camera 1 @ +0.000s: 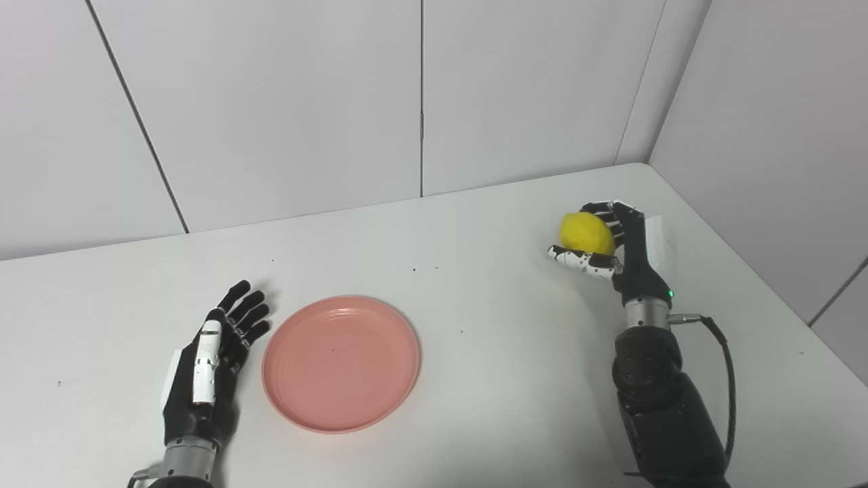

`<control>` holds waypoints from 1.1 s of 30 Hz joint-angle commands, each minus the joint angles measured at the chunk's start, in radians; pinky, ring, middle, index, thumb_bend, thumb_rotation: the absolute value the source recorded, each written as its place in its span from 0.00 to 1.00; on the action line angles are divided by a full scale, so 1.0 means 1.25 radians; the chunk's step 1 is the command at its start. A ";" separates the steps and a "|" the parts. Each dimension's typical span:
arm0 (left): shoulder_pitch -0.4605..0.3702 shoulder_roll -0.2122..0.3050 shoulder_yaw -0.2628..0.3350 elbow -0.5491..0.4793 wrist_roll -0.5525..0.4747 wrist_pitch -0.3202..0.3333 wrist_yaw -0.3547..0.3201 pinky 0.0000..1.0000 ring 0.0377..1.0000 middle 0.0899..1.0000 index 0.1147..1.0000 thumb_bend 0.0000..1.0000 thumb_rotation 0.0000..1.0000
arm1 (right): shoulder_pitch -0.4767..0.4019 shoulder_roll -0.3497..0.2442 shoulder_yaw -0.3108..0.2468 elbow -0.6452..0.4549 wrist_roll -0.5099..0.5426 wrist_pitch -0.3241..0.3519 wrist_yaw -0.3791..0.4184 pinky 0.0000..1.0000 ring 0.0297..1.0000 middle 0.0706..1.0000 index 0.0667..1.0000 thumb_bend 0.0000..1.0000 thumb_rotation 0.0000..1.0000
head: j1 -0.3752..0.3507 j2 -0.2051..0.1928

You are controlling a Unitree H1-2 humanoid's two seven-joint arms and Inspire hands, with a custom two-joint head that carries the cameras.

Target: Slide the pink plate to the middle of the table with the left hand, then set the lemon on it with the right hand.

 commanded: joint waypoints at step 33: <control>0.009 -0.120 -0.060 -0.090 0.165 0.003 0.167 0.87 0.85 0.82 0.78 0.24 1.00 | -0.020 0.108 0.267 -0.235 0.118 -0.051 0.211 0.44 0.43 0.44 0.47 0.52 0.00 | 0.348 0.060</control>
